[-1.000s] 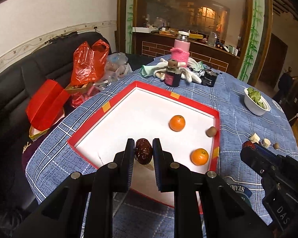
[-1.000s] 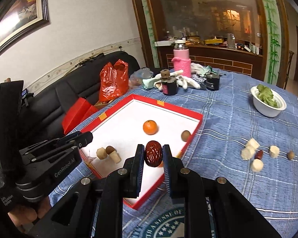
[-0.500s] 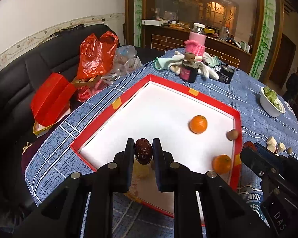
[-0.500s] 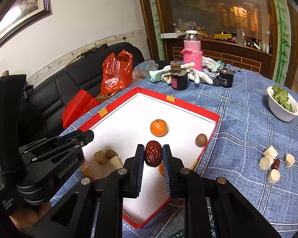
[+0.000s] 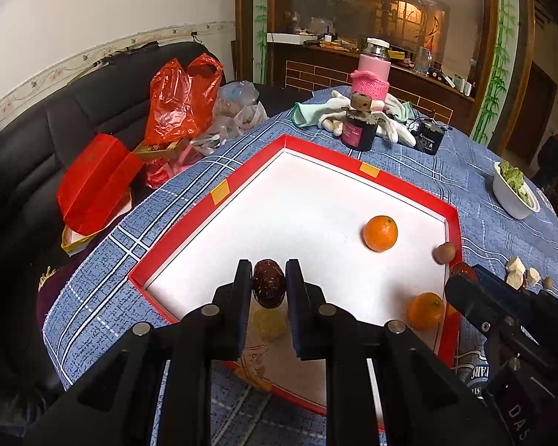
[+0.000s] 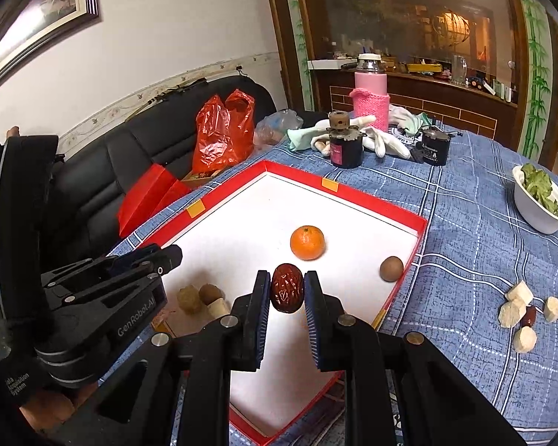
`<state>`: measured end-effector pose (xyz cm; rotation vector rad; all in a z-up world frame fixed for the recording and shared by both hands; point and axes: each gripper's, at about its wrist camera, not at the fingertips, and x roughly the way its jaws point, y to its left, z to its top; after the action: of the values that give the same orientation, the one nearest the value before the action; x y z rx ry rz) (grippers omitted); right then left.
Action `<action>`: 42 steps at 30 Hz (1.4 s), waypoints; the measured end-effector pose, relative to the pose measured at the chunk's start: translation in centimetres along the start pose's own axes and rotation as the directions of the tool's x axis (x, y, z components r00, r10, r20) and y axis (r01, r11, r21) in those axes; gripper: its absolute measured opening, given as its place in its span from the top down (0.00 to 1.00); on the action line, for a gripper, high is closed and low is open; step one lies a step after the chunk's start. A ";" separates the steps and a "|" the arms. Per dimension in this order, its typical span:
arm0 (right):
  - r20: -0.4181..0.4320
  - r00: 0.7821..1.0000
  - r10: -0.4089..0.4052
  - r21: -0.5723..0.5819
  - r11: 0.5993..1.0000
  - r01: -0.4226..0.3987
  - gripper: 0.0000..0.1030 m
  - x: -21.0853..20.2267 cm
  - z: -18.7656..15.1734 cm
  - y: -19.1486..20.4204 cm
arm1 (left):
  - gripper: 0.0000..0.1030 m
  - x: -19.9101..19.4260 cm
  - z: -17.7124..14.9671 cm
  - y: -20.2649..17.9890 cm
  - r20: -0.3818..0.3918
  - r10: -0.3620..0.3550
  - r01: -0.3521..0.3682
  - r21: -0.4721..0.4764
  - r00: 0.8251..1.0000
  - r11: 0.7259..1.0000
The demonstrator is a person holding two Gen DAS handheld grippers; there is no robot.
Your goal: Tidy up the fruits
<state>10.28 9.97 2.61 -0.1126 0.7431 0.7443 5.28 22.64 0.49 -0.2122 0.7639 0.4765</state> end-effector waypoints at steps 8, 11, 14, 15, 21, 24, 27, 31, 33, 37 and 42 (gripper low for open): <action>0.002 1.000 -0.001 0.015 1.000 0.001 0.82 0.3 -0.3 -0.9 | 0.84 0.2 -0.1 0.0 -0.005 0.004 -0.004 -0.001 1.000 1.000; 0.003 1.000 -0.004 0.014 1.000 0.004 0.82 0.6 -0.1 -1.1 | 0.84 0.4 -0.1 -0.3 -0.010 0.004 -0.004 0.005 1.000 1.000; 0.003 1.000 -0.004 0.014 1.000 0.004 0.82 1.0 0.2 -1.2 | 0.84 0.7 0.0 -0.6 -0.013 0.004 -0.004 0.016 1.000 1.000; 0.003 1.000 -0.005 0.015 1.000 0.005 0.82 1.2 0.4 -1.3 | 0.84 0.7 0.0 -0.7 -0.015 0.005 -0.005 0.018 1.000 1.000; 0.000 1.000 -0.007 0.019 1.000 0.007 0.82 2.3 1.2 -1.7 | 0.84 1.0 0.2 -1.3 -0.017 0.003 -0.003 0.031 1.000 1.000; -0.006 1.000 -0.006 0.021 1.000 0.006 0.82 3.0 1.5 -1.9 | 0.84 1.2 0.5 -1.4 -0.016 0.005 -0.004 0.033 1.000 0.999; -0.015 1.000 -0.005 0.020 1.000 0.006 0.82 3.6 1.6 -1.9 | 0.84 1.4 0.7 -1.5 -0.017 0.008 -0.007 0.035 1.000 0.999; -0.029 1.000 -0.004 0.020 1.000 0.005 0.82 4.3 1.5 -1.9 | 0.84 1.9 0.7 -1.5 -0.023 0.009 -0.008 0.034 1.000 0.999; -0.037 0.999 -0.002 0.016 1.000 0.002 0.82 4.6 1.5 -1.9 | 0.84 2.2 0.8 -1.6 -0.027 0.010 -0.010 0.033 1.000 0.999; -0.043 0.999 0.000 0.013 1.000 0.001 0.82 5.0 1.6 -1.7 | 0.84 2.4 0.9 -1.3 -0.034 0.014 -0.014 0.021 0.999 1.000; -0.054 0.999 0.001 0.008 1.000 0.000 0.82 5.5 1.6 -1.6 | 0.84 2.8 1.1 -0.9 -0.037 0.025 -0.025 0.013 0.999 1.000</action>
<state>15.01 12.53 -0.02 -0.1256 0.7976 0.7409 8.11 23.16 -0.69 -0.2007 0.8066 0.4924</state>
